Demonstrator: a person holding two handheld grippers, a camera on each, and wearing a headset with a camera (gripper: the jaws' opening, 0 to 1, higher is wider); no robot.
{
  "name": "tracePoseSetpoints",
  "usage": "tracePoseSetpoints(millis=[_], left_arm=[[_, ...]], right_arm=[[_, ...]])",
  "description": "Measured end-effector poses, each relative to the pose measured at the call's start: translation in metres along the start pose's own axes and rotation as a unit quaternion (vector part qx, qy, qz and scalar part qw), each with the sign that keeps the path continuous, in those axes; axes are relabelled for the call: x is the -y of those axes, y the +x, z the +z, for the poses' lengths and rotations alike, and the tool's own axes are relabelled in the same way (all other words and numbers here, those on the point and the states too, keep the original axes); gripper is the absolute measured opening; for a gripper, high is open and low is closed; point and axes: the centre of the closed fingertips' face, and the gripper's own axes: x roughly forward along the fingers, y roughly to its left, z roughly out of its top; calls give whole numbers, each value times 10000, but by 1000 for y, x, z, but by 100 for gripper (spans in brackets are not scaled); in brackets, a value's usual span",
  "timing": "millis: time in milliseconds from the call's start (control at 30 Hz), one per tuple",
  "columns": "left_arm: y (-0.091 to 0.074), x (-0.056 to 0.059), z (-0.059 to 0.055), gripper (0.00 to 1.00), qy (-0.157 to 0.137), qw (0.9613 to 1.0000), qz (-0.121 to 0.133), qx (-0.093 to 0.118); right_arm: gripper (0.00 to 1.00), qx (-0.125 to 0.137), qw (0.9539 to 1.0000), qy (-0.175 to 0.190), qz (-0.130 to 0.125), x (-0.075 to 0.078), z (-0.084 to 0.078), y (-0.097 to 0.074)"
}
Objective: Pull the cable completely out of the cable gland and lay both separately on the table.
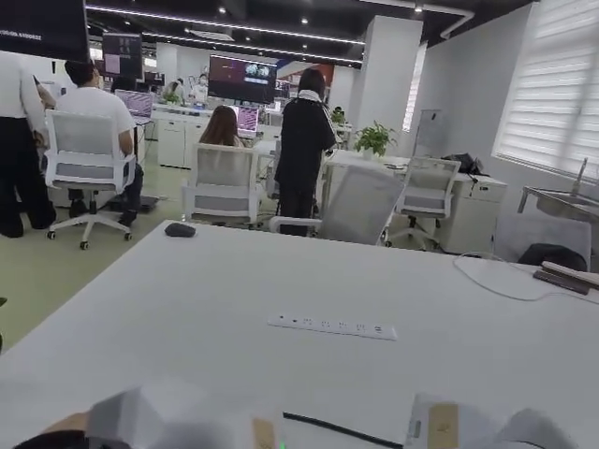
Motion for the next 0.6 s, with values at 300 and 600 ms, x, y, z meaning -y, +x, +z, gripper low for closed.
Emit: tracePoseSetpoints(millis=[300, 600], left_arm=[[0, 2, 2, 17, 36, 10000, -13, 36], [2, 4, 6, 16, 48, 9999, -60, 90]], right_arm=[[18, -211, 9996, -169, 43, -2, -7, 8], [3, -174, 9998, -90, 8, 0, -17, 6]])
